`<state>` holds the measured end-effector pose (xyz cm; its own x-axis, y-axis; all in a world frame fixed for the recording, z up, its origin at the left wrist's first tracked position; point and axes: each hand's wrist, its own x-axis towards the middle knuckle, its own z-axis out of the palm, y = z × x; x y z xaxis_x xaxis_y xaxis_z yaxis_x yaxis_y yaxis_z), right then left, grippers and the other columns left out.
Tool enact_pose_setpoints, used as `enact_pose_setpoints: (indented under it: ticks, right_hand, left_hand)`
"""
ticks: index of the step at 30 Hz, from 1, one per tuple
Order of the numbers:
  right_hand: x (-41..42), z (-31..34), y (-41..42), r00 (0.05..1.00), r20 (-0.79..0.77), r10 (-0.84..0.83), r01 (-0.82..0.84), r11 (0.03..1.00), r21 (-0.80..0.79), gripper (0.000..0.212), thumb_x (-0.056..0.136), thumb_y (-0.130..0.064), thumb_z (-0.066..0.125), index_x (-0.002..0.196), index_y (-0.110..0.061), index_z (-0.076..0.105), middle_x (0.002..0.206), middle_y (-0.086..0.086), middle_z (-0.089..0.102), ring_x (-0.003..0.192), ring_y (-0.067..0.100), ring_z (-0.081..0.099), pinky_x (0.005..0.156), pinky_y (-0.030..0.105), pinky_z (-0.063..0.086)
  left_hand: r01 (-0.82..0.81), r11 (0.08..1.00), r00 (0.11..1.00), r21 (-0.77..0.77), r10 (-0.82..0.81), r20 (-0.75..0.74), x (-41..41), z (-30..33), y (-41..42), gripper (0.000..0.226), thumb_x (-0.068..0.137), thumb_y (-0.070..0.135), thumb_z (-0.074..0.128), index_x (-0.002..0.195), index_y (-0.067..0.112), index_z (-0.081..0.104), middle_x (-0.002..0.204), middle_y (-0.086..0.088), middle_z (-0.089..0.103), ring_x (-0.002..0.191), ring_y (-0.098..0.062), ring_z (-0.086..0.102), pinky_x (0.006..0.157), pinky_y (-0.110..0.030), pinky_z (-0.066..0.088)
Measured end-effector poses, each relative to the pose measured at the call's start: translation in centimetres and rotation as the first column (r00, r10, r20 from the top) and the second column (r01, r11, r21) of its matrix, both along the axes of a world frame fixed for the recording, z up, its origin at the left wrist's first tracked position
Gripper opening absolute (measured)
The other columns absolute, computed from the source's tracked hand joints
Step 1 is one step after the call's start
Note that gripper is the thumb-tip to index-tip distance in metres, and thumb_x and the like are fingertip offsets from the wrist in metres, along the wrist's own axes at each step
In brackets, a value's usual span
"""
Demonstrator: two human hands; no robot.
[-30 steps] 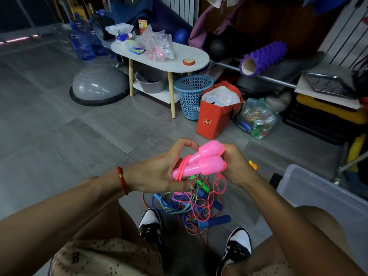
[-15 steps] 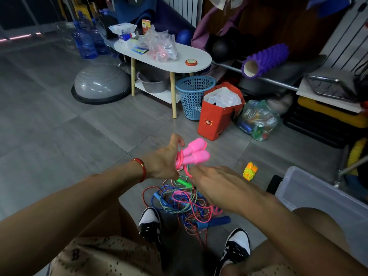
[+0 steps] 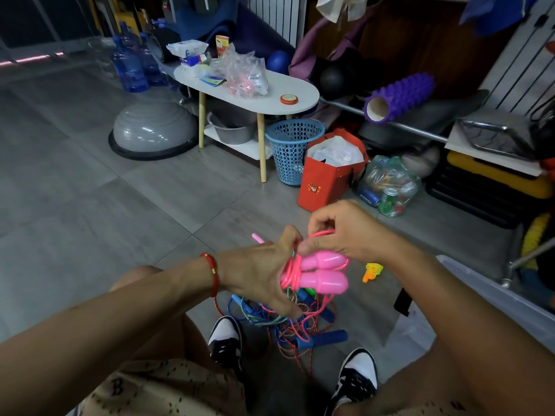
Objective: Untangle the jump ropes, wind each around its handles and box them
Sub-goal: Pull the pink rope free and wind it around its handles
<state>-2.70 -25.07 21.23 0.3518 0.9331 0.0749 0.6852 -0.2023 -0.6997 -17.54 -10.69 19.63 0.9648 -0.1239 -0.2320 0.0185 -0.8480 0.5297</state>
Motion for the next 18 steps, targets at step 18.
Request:
enact_pose_setpoints:
  ticks: [18]
  right_hand:
    - [-3.4,-6.9,-1.1,0.888,-0.416,-0.196,0.234,0.971,0.042,0.031,0.096,-0.038,0.054,0.076,-0.015,0.058,0.060,-0.008,0.035,0.057,0.008,0.031,0.056,0.031,0.028]
  left_hand:
    - [-0.270,0.664,0.963,-0.697,0.184,-0.197,-0.4,-0.3,1.5,0.081,0.069,-0.016,0.058,0.131,0.025,0.025,0.076,0.000,0.060,0.050,-0.014,0.035,0.040,-0.022,0.032]
